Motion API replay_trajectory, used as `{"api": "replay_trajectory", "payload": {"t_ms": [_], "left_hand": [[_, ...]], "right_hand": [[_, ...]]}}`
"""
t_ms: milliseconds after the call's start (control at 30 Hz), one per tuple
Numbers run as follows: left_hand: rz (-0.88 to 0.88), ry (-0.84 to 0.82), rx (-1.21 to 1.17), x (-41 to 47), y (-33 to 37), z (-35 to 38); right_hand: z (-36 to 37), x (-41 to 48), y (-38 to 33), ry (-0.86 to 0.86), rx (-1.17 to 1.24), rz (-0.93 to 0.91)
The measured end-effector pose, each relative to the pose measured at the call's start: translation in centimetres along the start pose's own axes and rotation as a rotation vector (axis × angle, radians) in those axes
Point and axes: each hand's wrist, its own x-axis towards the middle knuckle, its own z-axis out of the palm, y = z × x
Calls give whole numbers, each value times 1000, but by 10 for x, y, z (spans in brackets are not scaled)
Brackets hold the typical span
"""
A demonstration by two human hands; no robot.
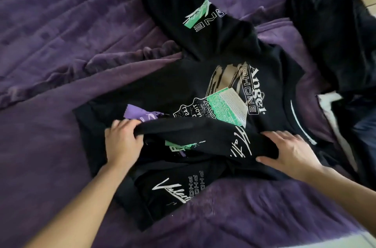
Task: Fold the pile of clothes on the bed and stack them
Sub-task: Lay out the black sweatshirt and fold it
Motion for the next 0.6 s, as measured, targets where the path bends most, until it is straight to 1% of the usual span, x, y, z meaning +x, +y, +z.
{"api": "replay_trajectory", "payload": {"t_ms": [67,100,133,200,267,300,367,400,433,500,567,600], "left_hand": [[49,71,-85,14,9,-21],[64,104,-114,23,13,-30],[67,137,-125,33,16,-38],[55,190,-121,51,18,-51],[19,221,-134,66,12,-61],[6,232,-128,71,8,-65],[11,262,-62,78,-2,-72],[22,277,-32,81,-7,-75],[29,290,-8,84,-12,-79],[5,313,23,92,-19,-85],[-56,352,77,103,-23,-92],[-105,352,97,109,-24,-95]], "right_hand": [[-6,15,-22,88,15,-73],[-11,26,-37,99,35,-113],[-16,40,-54,74,59,-141],[-24,70,-85,-56,67,-174],[-30,92,-108,-113,60,-162],[-32,98,-113,-94,130,-136],[-36,102,-111,13,355,-112],[-36,99,-105,63,423,-118],[-38,95,-97,77,423,-136],[-37,81,-79,-11,296,-160],[-27,64,-58,-151,69,-150],[-21,57,-47,-171,-20,-134]]}}
